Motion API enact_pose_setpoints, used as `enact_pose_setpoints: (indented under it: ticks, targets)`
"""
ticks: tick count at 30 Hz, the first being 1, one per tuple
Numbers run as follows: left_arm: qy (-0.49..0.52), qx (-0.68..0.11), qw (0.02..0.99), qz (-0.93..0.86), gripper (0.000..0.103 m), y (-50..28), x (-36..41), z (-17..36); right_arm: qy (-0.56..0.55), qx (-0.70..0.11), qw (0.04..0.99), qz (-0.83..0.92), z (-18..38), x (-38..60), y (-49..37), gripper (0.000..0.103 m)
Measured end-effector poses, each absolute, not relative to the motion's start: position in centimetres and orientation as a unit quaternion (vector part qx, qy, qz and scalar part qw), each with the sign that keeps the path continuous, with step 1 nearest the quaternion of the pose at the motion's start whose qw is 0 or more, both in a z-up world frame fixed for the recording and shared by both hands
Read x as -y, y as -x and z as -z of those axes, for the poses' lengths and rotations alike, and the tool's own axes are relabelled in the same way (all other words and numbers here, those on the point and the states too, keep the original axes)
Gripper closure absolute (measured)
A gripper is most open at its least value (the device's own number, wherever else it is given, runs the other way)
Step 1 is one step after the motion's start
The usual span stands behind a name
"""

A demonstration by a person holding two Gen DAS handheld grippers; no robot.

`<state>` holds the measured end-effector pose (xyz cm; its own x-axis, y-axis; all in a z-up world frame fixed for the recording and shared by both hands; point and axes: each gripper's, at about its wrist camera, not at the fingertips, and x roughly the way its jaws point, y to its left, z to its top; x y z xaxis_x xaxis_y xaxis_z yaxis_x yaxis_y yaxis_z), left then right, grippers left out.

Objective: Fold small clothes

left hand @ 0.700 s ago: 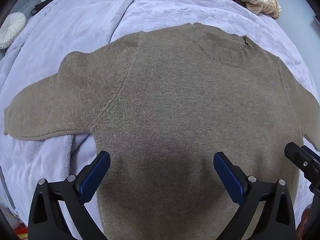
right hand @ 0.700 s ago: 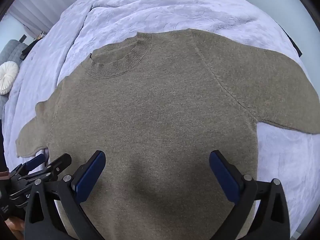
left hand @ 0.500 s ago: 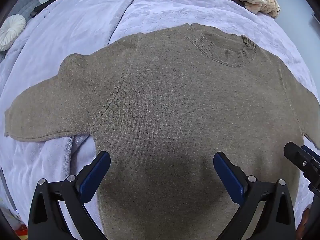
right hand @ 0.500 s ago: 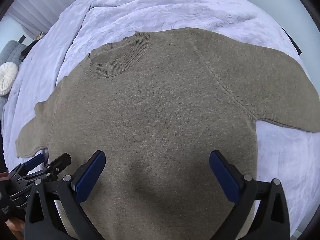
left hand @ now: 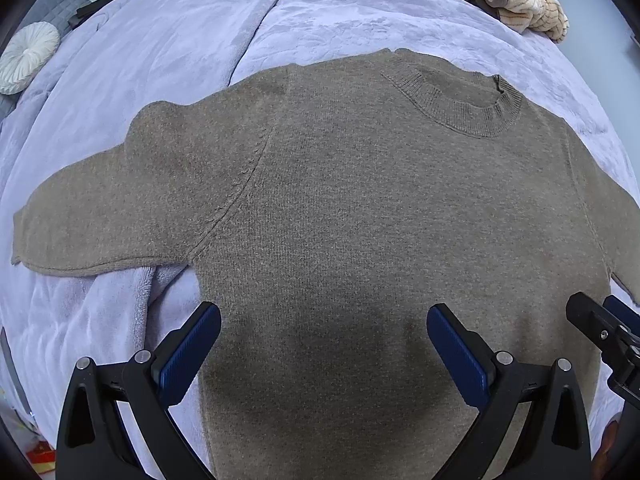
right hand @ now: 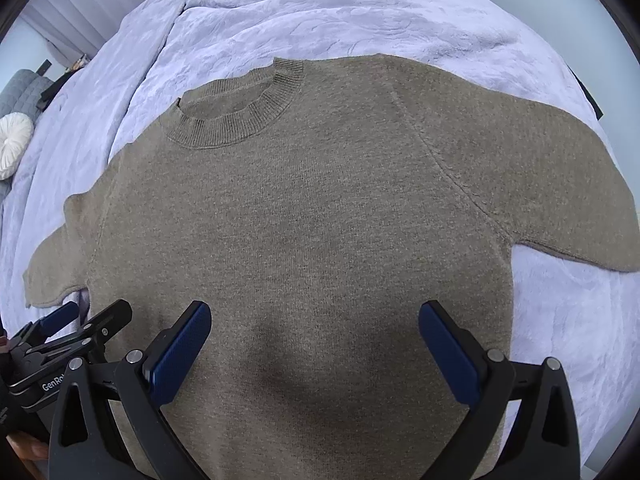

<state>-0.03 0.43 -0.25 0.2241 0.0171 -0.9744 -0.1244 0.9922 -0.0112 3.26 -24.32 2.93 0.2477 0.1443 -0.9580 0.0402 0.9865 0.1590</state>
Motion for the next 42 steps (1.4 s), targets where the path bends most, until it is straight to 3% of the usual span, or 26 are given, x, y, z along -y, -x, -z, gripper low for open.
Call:
enact_pose_setpoints:
  ticks: [16, 42]
  targets:
    - [0.037, -0.652, 0.756, -0.038, 0.000, -0.2, 0.2, 0.3, -0.040, -0.617, 0.786, -0.020, -2.5, 23.6, -3.5, 0.000]
    - [0.047, -0.637, 0.768, -0.039, 0.000, -1.9, -0.7, 1.0, -0.023, -0.624, 0.781, -0.021, -2.1, 22.5, -4.1, 0.000]
